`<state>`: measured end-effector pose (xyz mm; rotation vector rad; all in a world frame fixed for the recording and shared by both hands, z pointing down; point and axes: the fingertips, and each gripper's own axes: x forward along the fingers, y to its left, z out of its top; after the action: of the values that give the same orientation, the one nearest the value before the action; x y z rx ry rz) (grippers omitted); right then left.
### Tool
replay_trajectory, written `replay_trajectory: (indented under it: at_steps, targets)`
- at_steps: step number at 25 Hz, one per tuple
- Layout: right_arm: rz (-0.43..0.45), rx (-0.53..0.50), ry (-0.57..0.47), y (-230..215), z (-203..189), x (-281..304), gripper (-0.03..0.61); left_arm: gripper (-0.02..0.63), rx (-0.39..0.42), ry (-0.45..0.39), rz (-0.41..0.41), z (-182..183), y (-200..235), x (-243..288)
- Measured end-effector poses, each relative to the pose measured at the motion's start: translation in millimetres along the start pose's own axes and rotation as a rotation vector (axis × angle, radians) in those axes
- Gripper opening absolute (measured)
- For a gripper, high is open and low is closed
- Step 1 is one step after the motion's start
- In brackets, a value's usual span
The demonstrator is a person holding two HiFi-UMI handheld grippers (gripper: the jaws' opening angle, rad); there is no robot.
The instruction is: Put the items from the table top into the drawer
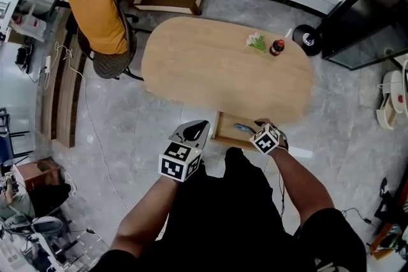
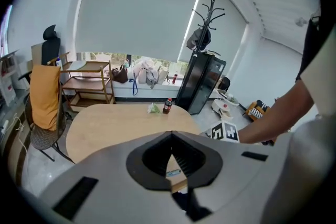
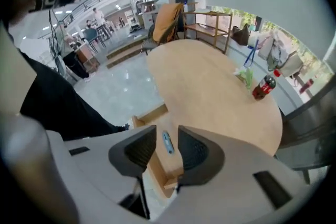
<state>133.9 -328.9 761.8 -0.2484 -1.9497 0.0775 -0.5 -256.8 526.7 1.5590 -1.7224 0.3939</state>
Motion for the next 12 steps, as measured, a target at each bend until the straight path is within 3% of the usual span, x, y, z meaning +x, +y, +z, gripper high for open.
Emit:
replay_trajectory:
  at_steps: [4, 8, 12]
  targets:
    - [-0.030, 0.044, -0.219, 2.7, 60.8, -73.7, 0.029, 0.002, 0.083, -0.059, -0.054, 28.8, -11.1, -25.0]
    - [-0.069, 0.155, -0.455, 18.0, 121.2, -149.3, 0.006, 0.002, 0.121, -0.132, -0.106, 58.4, -14.0, -50.2]
    - [-0.100, 0.353, -0.662, 67.5, 155.4, -208.8, 0.003, 0.002, 0.195, -0.166, -0.158, 53.4, -10.1, -90.6]
